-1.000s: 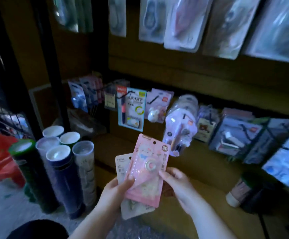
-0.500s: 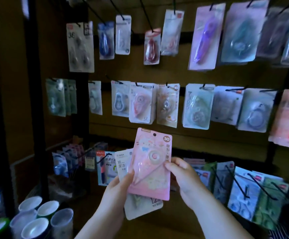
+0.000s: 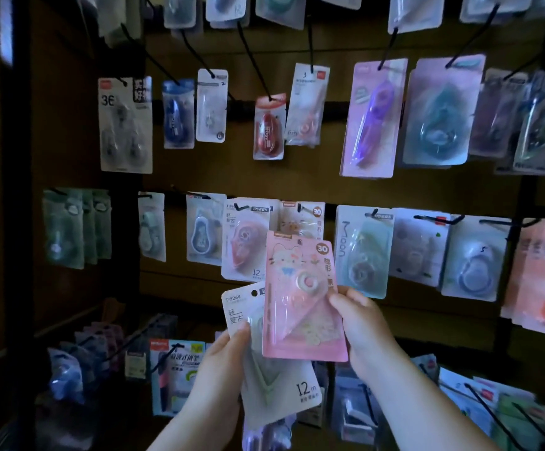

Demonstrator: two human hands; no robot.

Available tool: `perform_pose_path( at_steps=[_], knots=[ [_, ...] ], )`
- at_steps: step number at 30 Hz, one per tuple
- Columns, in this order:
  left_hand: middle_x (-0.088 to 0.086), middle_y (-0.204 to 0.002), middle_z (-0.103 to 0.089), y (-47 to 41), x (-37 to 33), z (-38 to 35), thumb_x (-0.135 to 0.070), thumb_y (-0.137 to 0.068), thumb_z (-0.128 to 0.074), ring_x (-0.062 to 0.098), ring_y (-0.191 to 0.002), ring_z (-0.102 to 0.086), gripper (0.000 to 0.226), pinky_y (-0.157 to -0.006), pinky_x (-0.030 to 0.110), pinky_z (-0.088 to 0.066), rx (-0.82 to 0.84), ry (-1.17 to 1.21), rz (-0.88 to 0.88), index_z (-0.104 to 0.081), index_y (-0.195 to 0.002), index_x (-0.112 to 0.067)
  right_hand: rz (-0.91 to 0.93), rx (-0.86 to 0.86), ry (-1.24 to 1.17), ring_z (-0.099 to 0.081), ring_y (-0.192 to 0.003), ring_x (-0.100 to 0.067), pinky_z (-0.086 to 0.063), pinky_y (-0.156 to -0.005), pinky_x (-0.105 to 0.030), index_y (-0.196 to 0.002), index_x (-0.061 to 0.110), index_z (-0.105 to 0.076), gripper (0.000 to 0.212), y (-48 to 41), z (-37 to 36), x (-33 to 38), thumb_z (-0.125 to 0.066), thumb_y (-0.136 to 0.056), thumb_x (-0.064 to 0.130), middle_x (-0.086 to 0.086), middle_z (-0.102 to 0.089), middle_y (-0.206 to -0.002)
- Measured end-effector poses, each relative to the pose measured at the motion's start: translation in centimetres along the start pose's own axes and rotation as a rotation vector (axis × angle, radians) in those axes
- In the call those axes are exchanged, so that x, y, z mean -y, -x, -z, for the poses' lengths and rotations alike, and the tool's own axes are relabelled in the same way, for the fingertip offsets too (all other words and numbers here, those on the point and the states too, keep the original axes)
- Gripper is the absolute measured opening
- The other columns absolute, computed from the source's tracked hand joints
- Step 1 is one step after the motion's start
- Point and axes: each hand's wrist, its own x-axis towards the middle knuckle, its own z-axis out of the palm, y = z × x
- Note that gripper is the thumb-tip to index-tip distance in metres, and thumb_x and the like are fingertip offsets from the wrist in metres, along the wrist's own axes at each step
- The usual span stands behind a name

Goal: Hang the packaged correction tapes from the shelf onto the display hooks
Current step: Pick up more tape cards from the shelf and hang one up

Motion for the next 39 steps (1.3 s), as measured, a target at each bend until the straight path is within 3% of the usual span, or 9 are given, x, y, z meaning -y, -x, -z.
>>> perform_pose_path(
  at_steps=[4, 10, 16, 18, 20, 22, 27, 34, 39],
  knots=[
    [0.015, -0.098, -0.069, -0.5, -0.6, -0.3, -0.026, -0.091, -0.050, 0.033, -0.094, -0.064, 0.020, -0.094, 0.046, -0.047, -0.005, -0.042, -0.037, -0.066, -0.091, -0.015, 0.174, -0.037, 0.143, -0.058, -0.079, -0.022, -0.045, -0.076, -0.034, -0.071, 0.019, -0.057, 0.024, -0.1, 0.2, 2.5, -0.047, -0.093, 0.017, -0.004, -0.060, -0.078],
    [0.012, -0.077, -0.066, -1.2, -2.2, 0.7, -0.019, -0.096, -0.041, 0.027, -0.071, -0.061, 0.027, -0.062, 0.032, -0.045, -0.009, -0.052, -0.083, -0.060, -0.078, -0.011, 0.249, -0.125, 0.272, -0.059, -0.089, -0.025, -0.042, -0.076, -0.032, -0.073, 0.020, -0.057, 0.022, -1.1, -0.6, 5.2, -0.047, -0.092, 0.019, -0.002, -0.060, -0.081],
    [0.009, -0.078, -0.065, -1.7, -2.8, 2.0, -0.023, -0.096, -0.041, 0.025, -0.073, -0.060, 0.028, -0.063, 0.032, -0.045, -0.034, -0.075, -0.122, -0.060, -0.077, -0.015, 0.224, -0.158, 0.351, -0.058, -0.103, -0.037, -0.043, -0.072, -0.034, -0.066, 0.023, -0.052, 0.028, -1.0, -1.5, 4.9, -0.043, -0.093, 0.020, -0.012, -0.064, -0.092],
    [0.009, -0.078, -0.065, -1.6, -2.8, 2.2, -0.024, -0.096, -0.039, 0.025, -0.072, -0.060, 0.028, -0.061, 0.032, -0.044, -0.030, -0.073, -0.110, -0.059, -0.078, -0.015, 0.226, -0.157, 0.363, -0.059, -0.101, -0.036, -0.040, -0.071, -0.033, -0.067, 0.025, -0.051, 0.028, -1.0, -1.4, 4.8, -0.043, -0.093, 0.020, -0.010, -0.062, -0.086],
    [0.009, -0.079, -0.065, -1.8, -2.7, 2.4, -0.024, -0.096, -0.040, 0.026, -0.074, -0.061, 0.028, -0.064, 0.034, -0.047, -0.041, -0.079, -0.116, -0.059, -0.078, -0.016, 0.236, -0.157, 0.376, -0.061, -0.089, -0.033, -0.039, -0.069, -0.032, -0.070, 0.024, -0.053, 0.026, -1.0, -1.3, 4.7, -0.043, -0.093, 0.019, -0.005, -0.058, -0.080],
    [0.009, -0.083, -0.067, -2.0, -2.6, 2.6, -0.027, -0.095, -0.041, 0.029, -0.081, -0.062, 0.027, -0.081, 0.044, -0.050, -0.060, -0.106, -0.122, -0.061, -0.079, -0.019, 0.241, -0.165, 0.386, -0.056, -0.078, -0.024, -0.038, -0.062, -0.027, -0.081, 0.020, -0.056, 0.018, -0.9, -1.4, 4.5, -0.043, -0.092, 0.016, -0.002, -0.058, -0.078],
    [0.011, -0.093, -0.069, -2.5, -2.5, 3.1, -0.031, -0.094, -0.043, 0.034, -0.095, -0.063, 0.025, -0.099, 0.055, -0.042, -0.083, -0.109, -0.113, -0.063, -0.084, -0.021, 0.253, -0.203, 0.389, -0.052, -0.069, -0.017, -0.037, -0.055, -0.024, -0.104, 0.013, -0.059, 0.020, -2.0, -1.6, 3.5, -0.043, -0.093, 0.014, -0.001, -0.057, -0.080],
    [0.014, -0.089, -0.068, -2.9, -2.7, 3.2, -0.027, -0.095, -0.042, 0.037, -0.091, -0.063, 0.026, -0.095, 0.057, -0.045, -0.074, -0.110, -0.123, -0.063, -0.083, -0.017, 0.300, -0.290, 0.384, -0.042, -0.060, -0.006, -0.031, -0.050, -0.017, -0.101, 0.009, -0.054, 0.019, -5.2, -2.4, 1.5, -0.036, -0.095, 0.011, 0.005, -0.050, -0.073],
    [0.011, -0.088, -0.068, -3.6, -3.4, 3.7, -0.027, -0.095, -0.041, 0.035, -0.090, -0.062, 0.026, -0.093, 0.054, -0.046, -0.087, -0.093, -0.154, -0.062, -0.082, -0.018, 0.277, -0.352, 0.351, -0.041, -0.061, -0.005, -0.030, -0.050, -0.016, -0.112, 0.004, -0.053, 0.026, -7.4, -3.3, 0.6, -0.034, -0.096, 0.011, -0.015, -0.061, -0.109]
  ],
)
